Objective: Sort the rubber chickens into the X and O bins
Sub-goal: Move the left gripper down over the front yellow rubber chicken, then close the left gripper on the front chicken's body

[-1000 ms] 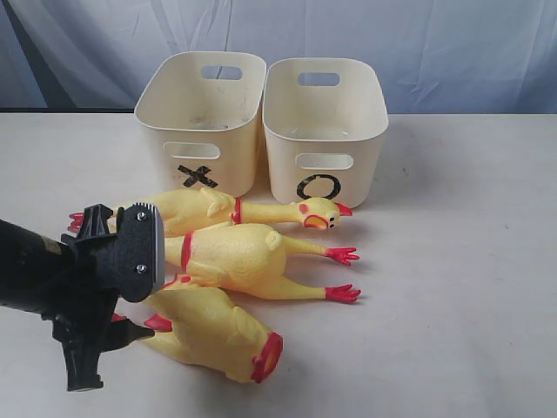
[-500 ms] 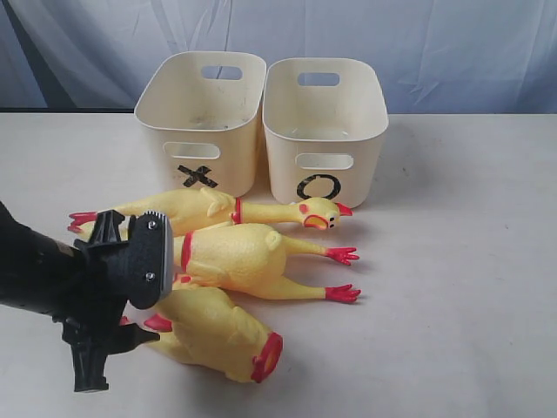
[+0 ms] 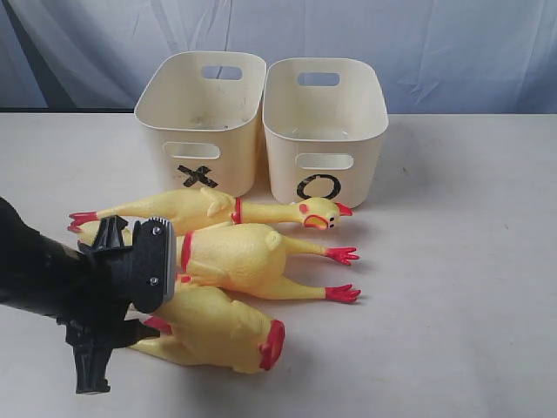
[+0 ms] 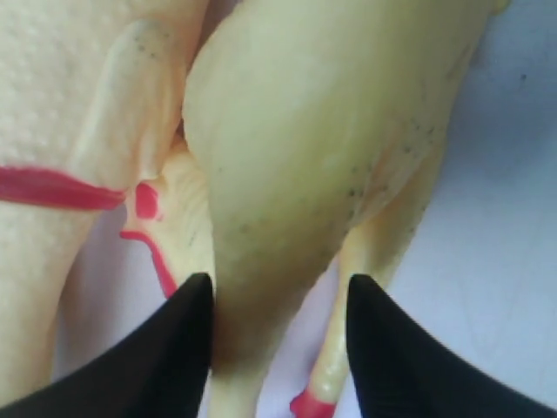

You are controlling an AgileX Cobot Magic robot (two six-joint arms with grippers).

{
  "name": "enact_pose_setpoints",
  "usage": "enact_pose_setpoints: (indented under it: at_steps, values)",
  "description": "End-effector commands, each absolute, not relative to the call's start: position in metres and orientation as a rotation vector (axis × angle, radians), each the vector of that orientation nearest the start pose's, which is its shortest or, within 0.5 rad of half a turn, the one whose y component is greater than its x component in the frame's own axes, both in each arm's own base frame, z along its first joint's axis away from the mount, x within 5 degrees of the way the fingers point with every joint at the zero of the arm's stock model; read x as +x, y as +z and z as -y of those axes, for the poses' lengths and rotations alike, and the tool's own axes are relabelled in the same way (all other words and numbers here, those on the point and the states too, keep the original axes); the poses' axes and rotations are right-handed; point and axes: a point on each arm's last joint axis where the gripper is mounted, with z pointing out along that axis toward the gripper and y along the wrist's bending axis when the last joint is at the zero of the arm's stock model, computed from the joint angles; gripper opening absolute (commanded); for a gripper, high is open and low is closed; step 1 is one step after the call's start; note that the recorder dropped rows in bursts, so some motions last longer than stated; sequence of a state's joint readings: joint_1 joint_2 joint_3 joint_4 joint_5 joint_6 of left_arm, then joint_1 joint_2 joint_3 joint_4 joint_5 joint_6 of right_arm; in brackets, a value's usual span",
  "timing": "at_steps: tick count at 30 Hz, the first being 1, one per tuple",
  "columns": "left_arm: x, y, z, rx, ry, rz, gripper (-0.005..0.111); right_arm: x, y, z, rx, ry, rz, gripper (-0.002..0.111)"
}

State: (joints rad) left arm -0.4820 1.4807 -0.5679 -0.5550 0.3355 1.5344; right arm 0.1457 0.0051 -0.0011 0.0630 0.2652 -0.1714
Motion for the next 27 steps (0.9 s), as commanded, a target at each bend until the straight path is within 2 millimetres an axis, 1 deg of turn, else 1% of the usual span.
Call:
enact_pose_setpoints:
  at_steps: [1,11,14,18,23,27]
  values:
    - [0.204,0.159,0.128,1.826,-0.077,-1.92,0.036,0.054,0.19,-0.009,-0.232,0.037,-1.722,0.0]
    - [0.204,0.159,0.128,1.828,-0.084,-1.923,0.01,0.054,0.19,-0.009,-0.232,0.037,-1.722,0.0]
    - [0.203,0.159,0.128,1.829,-0.086,-1.924,0.0,0.054,0.19,-0.009,-0.232,0.037,-1.722,0.0]
    - [0.201,0.158,0.128,1.846,-0.11,-1.932,0.0,0.054,0.19,-0.009,-0.232,0.037,-1.72,0.0]
    - [0.195,0.159,0.128,1.913,-0.163,-1.918,0.0,0.054,0.19,-0.009,-0.232,0.037,-1.72,0.0]
    - [0.187,0.167,0.127,1.933,-0.207,-1.904,0.0,0.054,0.19,-0.009,-0.232,0.037,-1.72,0.0]
